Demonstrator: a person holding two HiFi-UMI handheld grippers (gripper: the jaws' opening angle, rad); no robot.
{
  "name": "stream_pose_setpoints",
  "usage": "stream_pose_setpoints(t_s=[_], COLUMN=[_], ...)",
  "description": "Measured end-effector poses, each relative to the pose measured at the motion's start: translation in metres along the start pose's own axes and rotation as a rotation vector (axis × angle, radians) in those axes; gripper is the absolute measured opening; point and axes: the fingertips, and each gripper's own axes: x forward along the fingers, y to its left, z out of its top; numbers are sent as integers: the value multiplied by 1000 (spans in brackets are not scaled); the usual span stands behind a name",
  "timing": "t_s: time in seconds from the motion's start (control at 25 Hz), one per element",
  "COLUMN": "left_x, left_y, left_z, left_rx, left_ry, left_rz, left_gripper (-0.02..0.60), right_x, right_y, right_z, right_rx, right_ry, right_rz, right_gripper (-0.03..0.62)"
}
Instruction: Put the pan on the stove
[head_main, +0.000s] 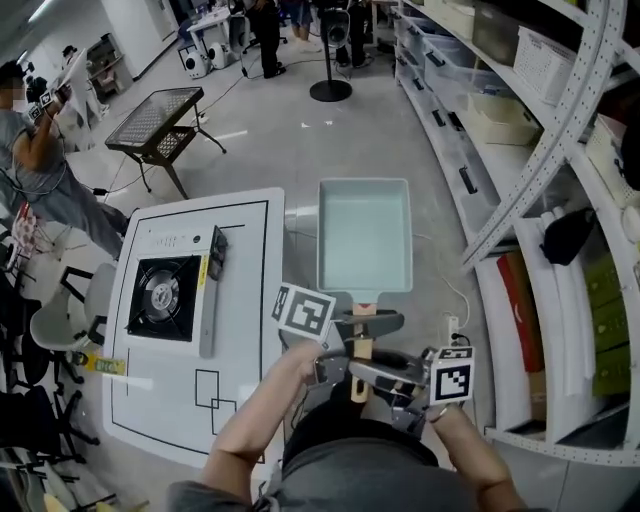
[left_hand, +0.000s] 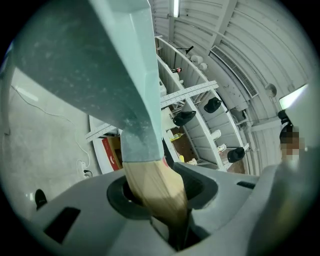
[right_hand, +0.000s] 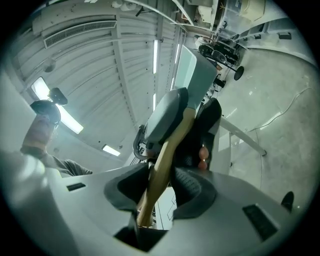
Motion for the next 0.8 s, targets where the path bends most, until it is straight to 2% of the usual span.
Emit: stream_pose_setpoints(t_s=[0.2,0.44,0.6,0.8], left_x=[-13,-28,-39,-60], left_y=[22,42,54,70], left_z=[53,92,114,146], left_rx=[2,0,-9,-19], left_ry=[3,-34,-90,-203], left_rz=[-2,10,28,66], left_gripper=[132,133,133,133], right_x=[29,53,66,84], right_y=[-24,-44,-54,-66], right_z=[45,75,89,108], right_rx=[-4,-1,5,15], right_ry=[14,61,111,208], right_rz=[-10,1,23,73], right_gripper=[144,144,144,144])
